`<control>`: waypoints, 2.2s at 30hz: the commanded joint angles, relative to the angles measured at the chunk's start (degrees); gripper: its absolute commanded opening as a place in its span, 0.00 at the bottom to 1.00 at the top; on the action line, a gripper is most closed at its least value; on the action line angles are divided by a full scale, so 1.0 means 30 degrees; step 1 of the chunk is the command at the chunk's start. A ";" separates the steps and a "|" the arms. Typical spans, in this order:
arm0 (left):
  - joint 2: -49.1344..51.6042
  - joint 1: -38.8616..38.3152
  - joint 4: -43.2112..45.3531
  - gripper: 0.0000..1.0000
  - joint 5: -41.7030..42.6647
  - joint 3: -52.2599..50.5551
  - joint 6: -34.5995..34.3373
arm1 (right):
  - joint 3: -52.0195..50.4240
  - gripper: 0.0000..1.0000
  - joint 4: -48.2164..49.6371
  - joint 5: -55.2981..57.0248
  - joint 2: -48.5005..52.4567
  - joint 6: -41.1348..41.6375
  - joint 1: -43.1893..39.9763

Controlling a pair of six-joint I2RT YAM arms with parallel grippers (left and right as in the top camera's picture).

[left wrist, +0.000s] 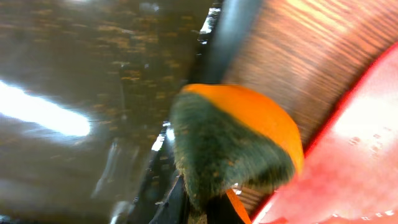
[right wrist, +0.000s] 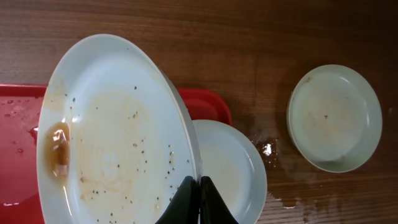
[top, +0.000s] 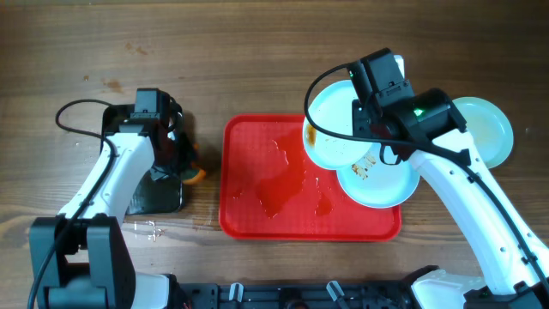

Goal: Clean dirty plates on tray and stack at the side

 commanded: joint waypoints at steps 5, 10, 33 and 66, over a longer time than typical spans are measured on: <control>-0.1319 -0.2120 0.0685 0.04 0.0517 0.0525 0.0539 | 0.0444 0.05 0.0189 -0.1508 0.1494 0.0619 0.0051; -0.4255 -0.2164 -0.1552 0.04 -0.3191 0.2047 0.0342 | 0.0444 0.04 0.0255 -0.1625 0.2113 0.0576 0.0051; -0.0707 0.2565 -0.4452 0.04 -0.7599 0.1311 -0.3300 | 0.0452 0.05 0.2004 0.3279 0.2127 -0.2470 0.0051; -0.0707 0.2565 -0.3971 0.04 -0.6470 0.1319 -0.3140 | 0.0444 0.29 -0.1341 -0.5253 0.2098 0.9690 0.4000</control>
